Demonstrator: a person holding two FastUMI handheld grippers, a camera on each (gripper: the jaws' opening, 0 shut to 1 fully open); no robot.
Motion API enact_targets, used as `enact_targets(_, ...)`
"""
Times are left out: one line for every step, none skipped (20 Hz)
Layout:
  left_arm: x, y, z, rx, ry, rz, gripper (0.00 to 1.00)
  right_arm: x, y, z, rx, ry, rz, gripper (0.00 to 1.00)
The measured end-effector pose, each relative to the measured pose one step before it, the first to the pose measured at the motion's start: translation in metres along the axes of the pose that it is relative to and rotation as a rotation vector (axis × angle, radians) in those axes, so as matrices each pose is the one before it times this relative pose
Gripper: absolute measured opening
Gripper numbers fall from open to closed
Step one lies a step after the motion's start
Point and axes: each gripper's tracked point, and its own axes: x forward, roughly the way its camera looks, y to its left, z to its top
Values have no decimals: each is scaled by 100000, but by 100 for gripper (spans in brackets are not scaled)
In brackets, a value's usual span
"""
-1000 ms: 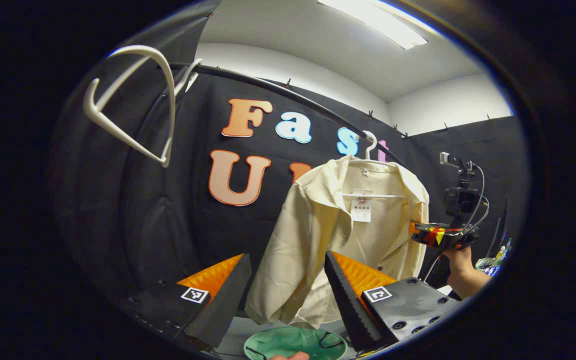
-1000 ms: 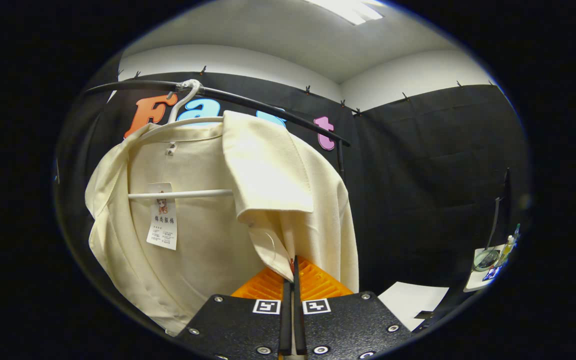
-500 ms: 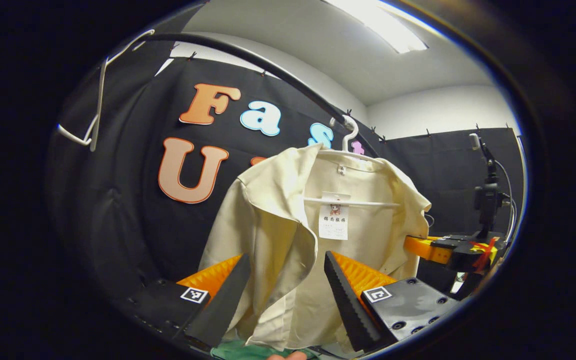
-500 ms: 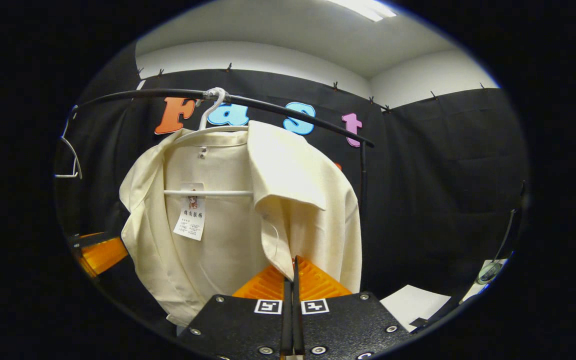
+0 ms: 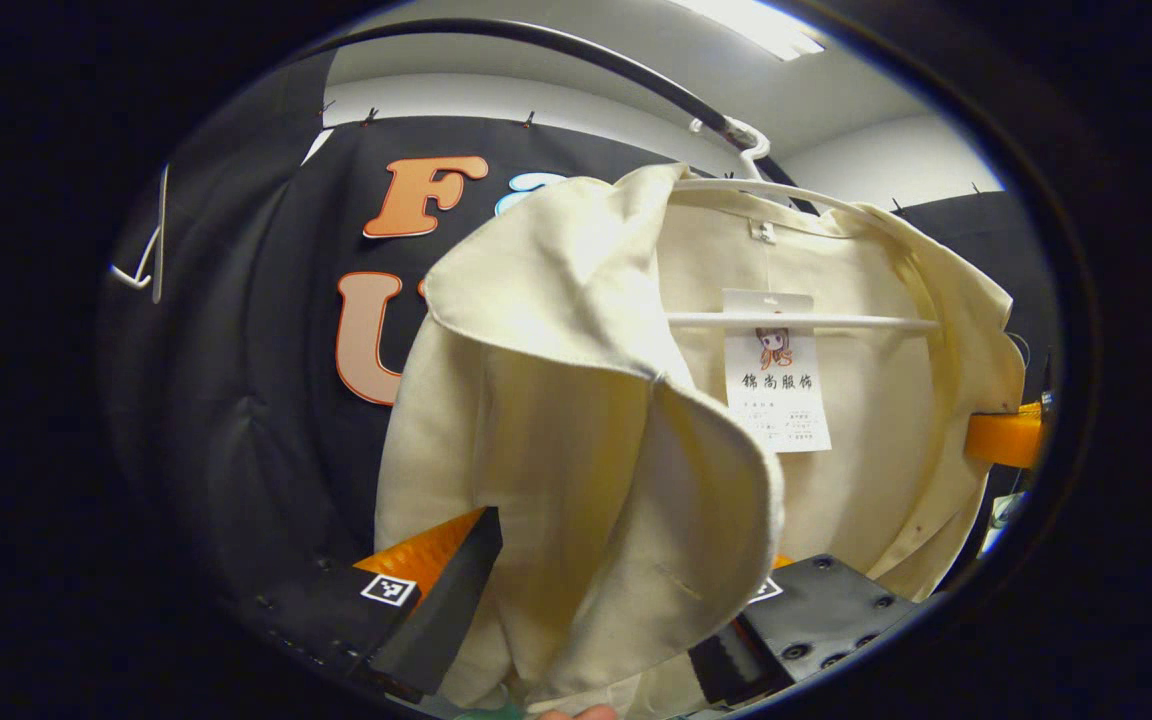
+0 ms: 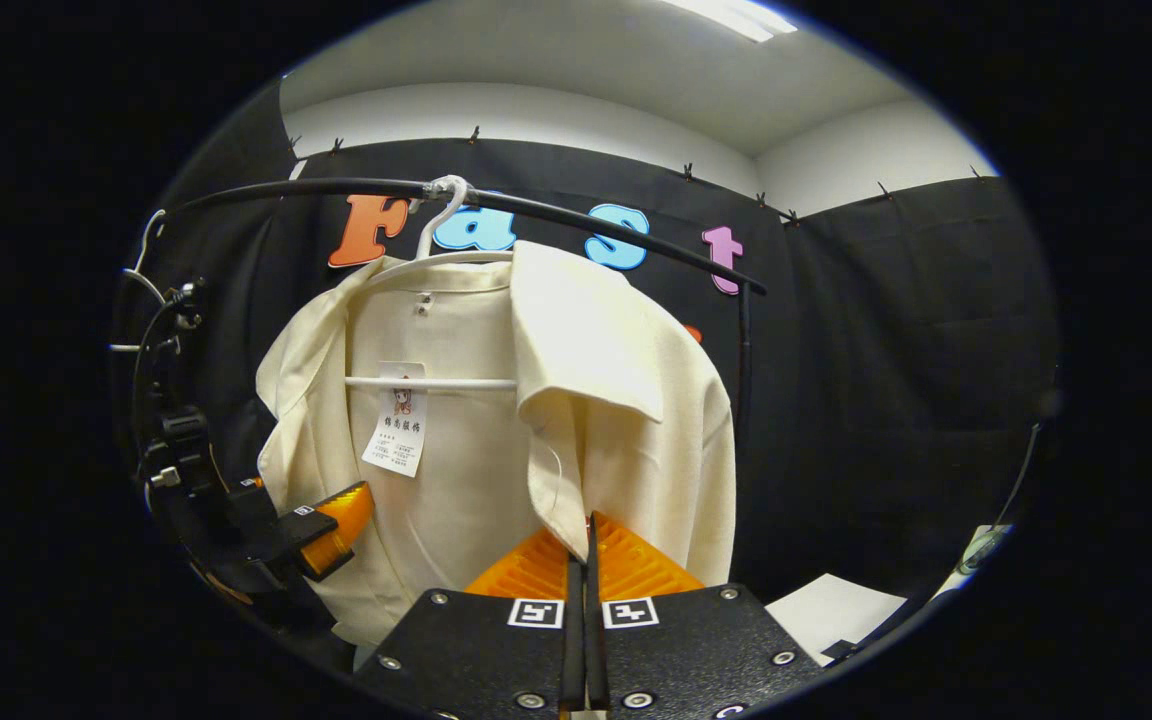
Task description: Grasp the clothes on the hanger with both hands and then place them into the laundry hamper below.
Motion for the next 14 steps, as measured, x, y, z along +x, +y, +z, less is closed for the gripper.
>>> enact_targets(215,193,-330,964,987,162,99,-117,15,54,412,-344,425,0)
enact_targets(173,201,108,557,-158,-691,96,24,51,-28,505,-309,338,0)
enact_targets(140,213,204,602,-552,-201,87,-44,-80,-3,493,-136,132,0)
enact_targets(140,189,125,564,-286,65,80,141,-34,-36,368,64,204,0)
enact_targets(30,185,116,328,-19,-61,65,58,-9,-90,165,30,213,0)
enact_targets(-91,16,112,-63,-312,-1339,51,186,-83,-11,-18,-125,-193,0)
enact_targets(-239,90,192,342,-261,-321,37,-25,-217,97,135,-871,-855,0)
enact_targets(-441,171,284,275,24,-851,22,-296,-479,331,485,-1445,-1762,0)
enact_targets(-444,-248,476,637,-621,-2085,12,-207,-655,243,139,-1799,-2705,0)
enact_targets(-604,337,733,2863,-2040,596,12,-204,-950,398,-20,-2526,-3584,0)
enact_targets(-538,934,1073,4050,-2919,3194,12,-232,-815,535,1051,-2472,-2994,0)
enact_targets(-439,1090,984,3881,-2455,3651,13,-33,-194,321,2119,-1081,-94,0)
enact_targets(-135,1062,1047,3574,-2804,2982,13,-124,-41,363,2476,-378,1459,0)
enact_targets(-77,936,861,4235,-2498,2528,13,68,-275,558,1380,-847,-66,0)
